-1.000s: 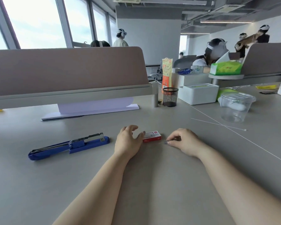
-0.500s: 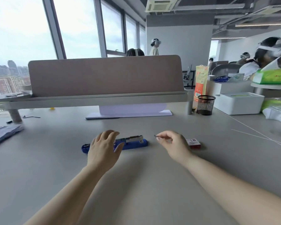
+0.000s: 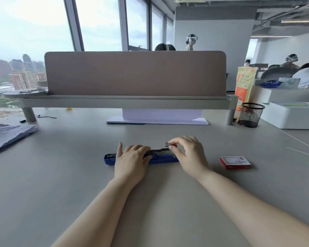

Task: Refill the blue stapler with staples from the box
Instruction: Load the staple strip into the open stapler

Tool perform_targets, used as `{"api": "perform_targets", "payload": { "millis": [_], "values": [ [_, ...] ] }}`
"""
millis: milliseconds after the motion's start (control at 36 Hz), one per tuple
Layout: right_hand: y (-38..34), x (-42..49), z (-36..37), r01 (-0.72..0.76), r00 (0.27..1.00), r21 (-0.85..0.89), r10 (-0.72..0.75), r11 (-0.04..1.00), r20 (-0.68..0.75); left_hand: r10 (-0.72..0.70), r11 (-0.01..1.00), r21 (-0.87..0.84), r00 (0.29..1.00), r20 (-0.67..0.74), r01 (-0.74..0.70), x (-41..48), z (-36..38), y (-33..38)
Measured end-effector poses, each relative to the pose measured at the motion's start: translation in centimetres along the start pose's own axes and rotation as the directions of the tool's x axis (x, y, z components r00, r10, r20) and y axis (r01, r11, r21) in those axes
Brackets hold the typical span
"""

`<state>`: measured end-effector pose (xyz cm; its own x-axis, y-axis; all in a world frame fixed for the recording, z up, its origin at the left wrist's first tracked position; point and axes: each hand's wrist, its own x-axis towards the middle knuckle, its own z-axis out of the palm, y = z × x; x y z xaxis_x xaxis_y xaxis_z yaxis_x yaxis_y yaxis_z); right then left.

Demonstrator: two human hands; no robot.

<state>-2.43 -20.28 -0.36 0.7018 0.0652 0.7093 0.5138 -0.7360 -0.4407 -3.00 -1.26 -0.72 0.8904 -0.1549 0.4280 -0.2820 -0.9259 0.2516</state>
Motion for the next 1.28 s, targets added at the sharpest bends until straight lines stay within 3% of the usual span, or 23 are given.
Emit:
{"api": "perform_targets", "payload": {
  "millis": [417,1278],
  "values": [
    [-0.15,-0.31,-0.47,0.012,0.999,-0.059,-0.010,0.998,0.036,0.024,0.983,-0.178,0.996,-0.085,-0.038,-0.15,-0.38,-0.28],
    [-0.09,-0.39,-0.75,0.038,0.997,-0.126,-0.029,0.991,0.073,0.046,0.975,-0.209,0.992,-0.121,-0.071,0.17,-0.22,-0.55]
  ]
}}
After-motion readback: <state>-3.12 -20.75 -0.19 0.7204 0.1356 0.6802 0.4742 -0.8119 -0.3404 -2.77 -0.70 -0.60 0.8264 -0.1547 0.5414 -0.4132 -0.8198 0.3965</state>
